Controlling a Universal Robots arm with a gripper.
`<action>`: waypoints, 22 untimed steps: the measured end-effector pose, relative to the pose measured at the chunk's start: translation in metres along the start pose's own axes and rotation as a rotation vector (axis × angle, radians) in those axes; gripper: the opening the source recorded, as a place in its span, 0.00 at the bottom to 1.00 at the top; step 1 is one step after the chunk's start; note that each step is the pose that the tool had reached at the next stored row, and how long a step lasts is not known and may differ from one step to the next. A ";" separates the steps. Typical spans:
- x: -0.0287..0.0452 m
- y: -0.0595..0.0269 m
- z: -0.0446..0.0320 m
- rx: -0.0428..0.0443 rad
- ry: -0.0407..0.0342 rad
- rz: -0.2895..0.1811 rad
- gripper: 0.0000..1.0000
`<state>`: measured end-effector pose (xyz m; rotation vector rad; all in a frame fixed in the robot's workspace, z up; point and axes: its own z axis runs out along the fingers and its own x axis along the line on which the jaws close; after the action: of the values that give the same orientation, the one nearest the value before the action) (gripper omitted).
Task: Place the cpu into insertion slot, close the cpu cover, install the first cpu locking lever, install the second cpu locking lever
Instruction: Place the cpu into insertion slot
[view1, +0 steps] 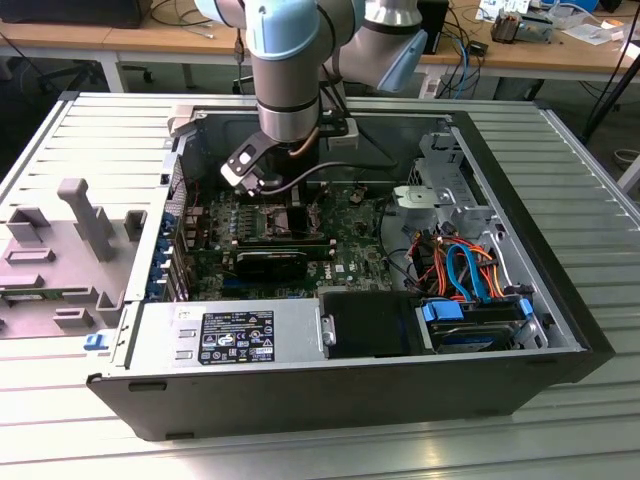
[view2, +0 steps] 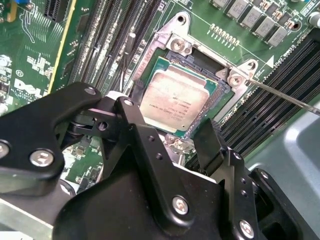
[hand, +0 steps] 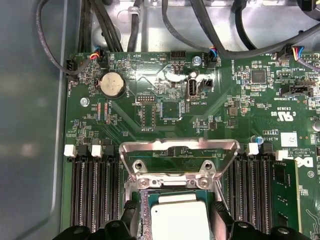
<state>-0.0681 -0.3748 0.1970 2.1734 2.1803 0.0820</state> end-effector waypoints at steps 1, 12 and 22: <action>-0.0002 -0.0002 -0.0001 0.0001 -0.0002 0.000 0.68; -0.0002 -0.0018 -0.0002 -0.0002 0.0031 -0.041 0.68; -0.0002 -0.0018 -0.0002 -0.0002 0.0032 -0.042 0.57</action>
<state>-0.0699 -0.3751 0.1970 2.1276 2.2263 0.0836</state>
